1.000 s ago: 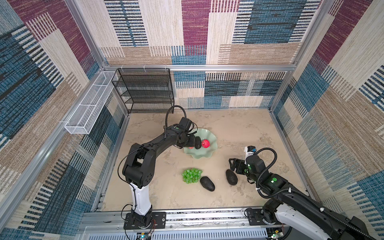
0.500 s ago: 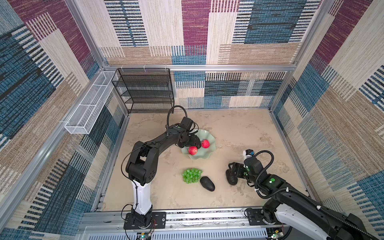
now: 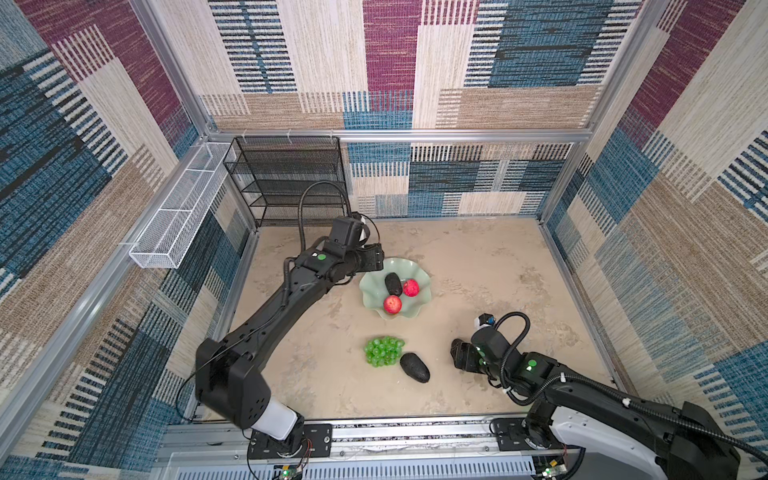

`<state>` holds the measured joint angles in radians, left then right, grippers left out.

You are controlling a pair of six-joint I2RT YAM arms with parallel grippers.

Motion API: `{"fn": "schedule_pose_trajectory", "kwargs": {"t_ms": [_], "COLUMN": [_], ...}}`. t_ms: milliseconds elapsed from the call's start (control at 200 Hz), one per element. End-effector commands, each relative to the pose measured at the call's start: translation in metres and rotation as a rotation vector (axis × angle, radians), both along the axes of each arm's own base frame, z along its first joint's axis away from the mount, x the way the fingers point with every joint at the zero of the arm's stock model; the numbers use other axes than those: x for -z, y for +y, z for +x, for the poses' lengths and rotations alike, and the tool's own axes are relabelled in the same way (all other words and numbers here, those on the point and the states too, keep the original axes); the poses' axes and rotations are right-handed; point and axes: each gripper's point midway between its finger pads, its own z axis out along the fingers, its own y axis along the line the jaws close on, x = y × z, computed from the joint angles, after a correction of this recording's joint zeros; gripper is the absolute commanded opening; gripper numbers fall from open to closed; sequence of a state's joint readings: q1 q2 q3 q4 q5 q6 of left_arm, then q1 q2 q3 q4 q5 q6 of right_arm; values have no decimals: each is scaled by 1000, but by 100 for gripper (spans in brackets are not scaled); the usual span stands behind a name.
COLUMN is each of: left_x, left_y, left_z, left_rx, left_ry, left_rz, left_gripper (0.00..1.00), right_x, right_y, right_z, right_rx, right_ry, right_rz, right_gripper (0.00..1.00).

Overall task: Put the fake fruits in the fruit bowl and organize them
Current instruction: 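Grasp the avocado nearest the right gripper while the left arm draws back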

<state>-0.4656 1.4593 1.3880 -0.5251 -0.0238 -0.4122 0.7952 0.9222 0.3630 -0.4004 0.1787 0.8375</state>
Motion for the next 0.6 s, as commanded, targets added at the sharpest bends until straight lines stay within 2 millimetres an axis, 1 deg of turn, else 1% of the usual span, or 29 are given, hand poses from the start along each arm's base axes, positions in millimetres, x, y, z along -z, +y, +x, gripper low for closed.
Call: {"fn": "schedule_pose_trajectory", "kwargs": {"t_ms": [0, 70, 150, 210, 276, 361, 451, 526, 591], "left_x": [-30, -41, -44, -41, -33, -16, 5, 20, 26], "left_y": [35, 59, 86, 102, 117, 132, 143, 150, 153], "left_z": [-8, -21, -37, -48, -58, -69, -76, -77, -76], "left_rx": [-63, -101, -147, -172, -190, -218, -248, -275, -290], "left_ry": [-149, -196, -228, -236, -229, -189, -135, -100, -83], "left_rz": [57, 75, 116, 156, 188, 201, 186, 165, 141], "left_gripper": [78, 79, 80, 81, 82, 83, 83, 83, 83], "right_x": [1, 2, 0, -4, -13, -33, -63, -92, -111], "right_y": [2, 5, 7, 9, 12, 18, 29, 47, 64], "right_z": [7, 12, 17, 21, 27, 38, 54, 73, 90], "right_rx": [44, 42, 35, 27, 20, 7, -17, -55, -96], "right_ry": [-17, -23, -31, -44, -72, -125, -198, -270, -318], "right_rz": [7, -11, -37, -48, -49, -52, -55, -51, -64], "right_gripper": [81, 79, 72, 63, 56, 52, 51, 51, 51]}}
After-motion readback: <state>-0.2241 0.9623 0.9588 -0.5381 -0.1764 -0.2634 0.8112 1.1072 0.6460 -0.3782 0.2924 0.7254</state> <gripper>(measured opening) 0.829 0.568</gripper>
